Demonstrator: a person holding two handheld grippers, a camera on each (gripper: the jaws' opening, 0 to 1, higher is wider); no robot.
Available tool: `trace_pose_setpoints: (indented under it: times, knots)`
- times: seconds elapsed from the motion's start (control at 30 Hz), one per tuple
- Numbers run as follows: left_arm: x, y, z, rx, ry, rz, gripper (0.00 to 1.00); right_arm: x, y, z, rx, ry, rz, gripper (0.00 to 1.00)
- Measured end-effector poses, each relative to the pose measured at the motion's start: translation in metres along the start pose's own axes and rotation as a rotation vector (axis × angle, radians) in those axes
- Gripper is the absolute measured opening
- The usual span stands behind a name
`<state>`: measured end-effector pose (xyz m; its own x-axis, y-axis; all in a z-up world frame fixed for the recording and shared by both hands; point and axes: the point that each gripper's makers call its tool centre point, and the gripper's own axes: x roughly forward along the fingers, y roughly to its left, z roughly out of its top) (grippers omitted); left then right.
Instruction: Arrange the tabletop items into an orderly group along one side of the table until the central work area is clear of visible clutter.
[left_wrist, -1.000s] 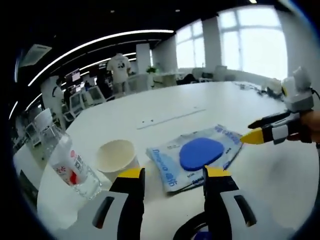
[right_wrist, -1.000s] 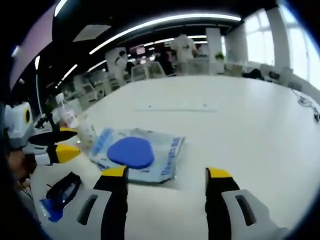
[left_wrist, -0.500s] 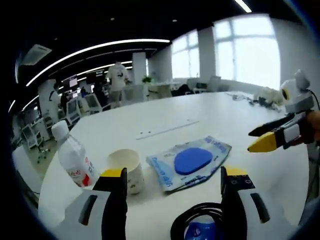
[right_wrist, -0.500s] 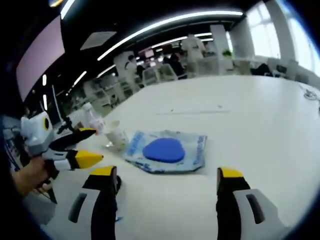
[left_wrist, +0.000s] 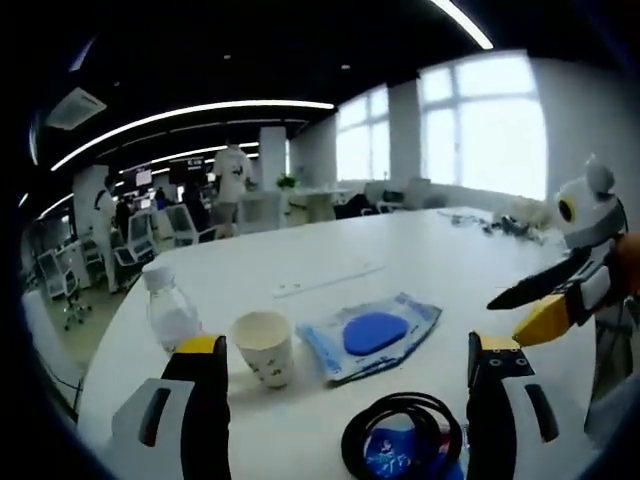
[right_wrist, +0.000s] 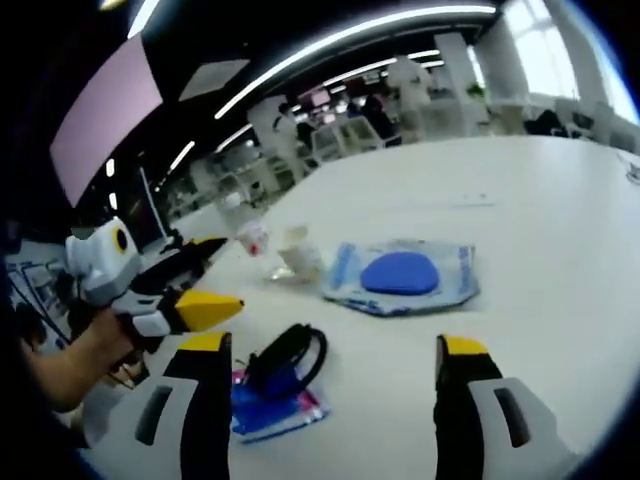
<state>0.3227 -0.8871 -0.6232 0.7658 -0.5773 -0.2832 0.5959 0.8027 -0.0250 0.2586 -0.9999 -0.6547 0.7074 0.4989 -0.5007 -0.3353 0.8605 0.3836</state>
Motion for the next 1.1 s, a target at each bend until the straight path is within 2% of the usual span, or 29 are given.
trace_pose_setpoints:
  times: [0.47,0.6,0.73,0.9,1.03,1.1]
  knots:
    - [-0.041,0.007,-0.006,-0.003,0.001,-0.009,1.0,0.009,0.03,-0.019,-0.003,0.056,0.049,0.78]
    - [-0.053,0.007,-0.004,-0.01,-0.033,-0.018,1.0,0.012,0.037,-0.023,0.035,0.059,0.063,0.73]
    - [-0.063,0.011,-0.006,-0.01,-0.023,0.002,1.0,0.018,0.044,-0.03,0.049,0.061,0.06,0.71]
    - [-0.074,0.015,-0.011,-0.018,-0.015,0.019,1.0,0.028,0.048,-0.04,0.091,0.084,0.054,0.7]
    - [-0.082,0.02,-0.018,-0.023,0.011,0.032,0.99,0.039,0.043,-0.044,0.088,0.098,0.027,0.66]
    - [-0.086,0.022,-0.018,-0.038,0.004,0.039,0.99,0.044,0.042,-0.046,0.099,0.114,0.024,0.66]
